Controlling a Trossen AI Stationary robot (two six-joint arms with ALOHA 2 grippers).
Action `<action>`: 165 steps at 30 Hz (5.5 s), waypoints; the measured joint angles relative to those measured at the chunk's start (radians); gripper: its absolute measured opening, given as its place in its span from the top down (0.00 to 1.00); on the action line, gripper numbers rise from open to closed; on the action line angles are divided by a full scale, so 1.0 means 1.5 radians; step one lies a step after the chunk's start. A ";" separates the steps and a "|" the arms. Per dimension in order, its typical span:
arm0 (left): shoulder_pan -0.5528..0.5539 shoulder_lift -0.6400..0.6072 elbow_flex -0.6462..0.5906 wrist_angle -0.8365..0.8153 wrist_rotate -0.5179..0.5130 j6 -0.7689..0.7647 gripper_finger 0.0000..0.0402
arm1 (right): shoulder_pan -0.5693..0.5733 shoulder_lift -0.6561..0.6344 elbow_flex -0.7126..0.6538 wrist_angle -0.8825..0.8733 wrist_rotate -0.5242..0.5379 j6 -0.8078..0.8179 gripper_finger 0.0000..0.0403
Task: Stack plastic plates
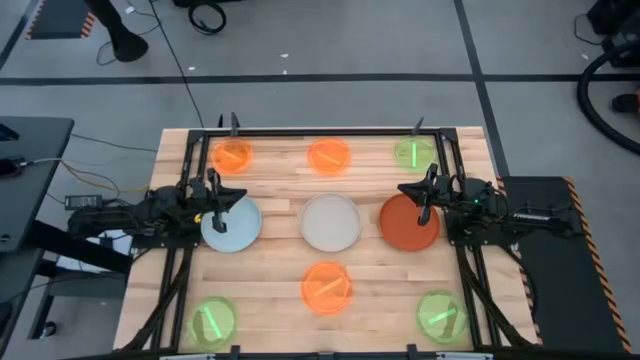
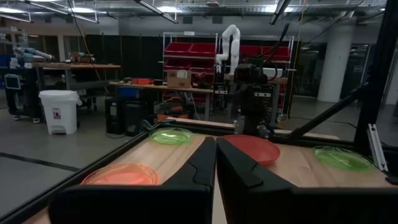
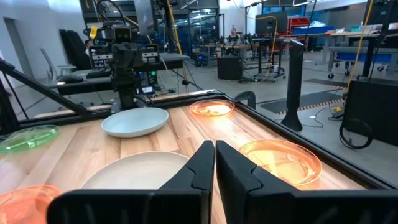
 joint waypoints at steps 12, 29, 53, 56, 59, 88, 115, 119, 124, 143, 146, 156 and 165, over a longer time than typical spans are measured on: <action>0.000 0.000 0.000 0.000 0.000 0.000 0.95 | 0.000 0.000 0.000 0.000 0.000 0.000 0.93; 0.000 0.000 0.000 0.000 0.000 0.000 0.95 | -0.001 0.000 0.000 0.085 0.034 -0.088 0.93; 0.000 0.000 0.000 0.000 0.000 0.000 0.95 | 0.022 0.432 0.188 0.200 0.116 0.158 0.95; 0.000 0.000 0.000 0.000 0.000 0.000 0.95 | 0.023 0.541 0.246 0.202 0.107 0.157 0.93; 0.000 0.000 0.000 0.000 0.000 0.000 0.95 | 0.023 0.638 0.311 0.200 0.070 0.153 0.90; 0.000 0.000 0.000 0.000 0.000 0.000 0.95 | -0.185 1.080 0.674 -0.630 0.241 0.217 0.69; 0.000 0.000 0.000 0.000 0.000 0.000 0.95 | -0.339 1.179 0.673 -0.616 0.213 0.161 0.86; 0.000 0.000 0.000 0.000 0.000 0.000 0.95 | -0.335 1.180 0.673 -0.609 0.215 0.162 0.95; 0.000 0.000 0.000 0.000 0.000 0.000 0.95 | -0.318 1.174 0.672 -0.624 0.220 0.167 0.98; 0.000 0.000 0.000 0.000 0.000 0.000 0.95 | 0.146 1.061 0.843 -0.844 0.231 0.174 0.99; 0.000 0.000 0.000 0.000 0.000 0.000 0.95 | 0.248 1.078 0.901 -0.797 0.227 0.043 0.99; 0.000 0.000 0.000 0.002 0.000 0.000 0.95 | 0.446 1.209 0.971 -0.460 0.172 -0.494 0.99; 0.000 0.000 0.000 0.002 0.000 0.000 0.95 | 0.463 1.384 1.171 -0.381 0.079 -0.653 0.98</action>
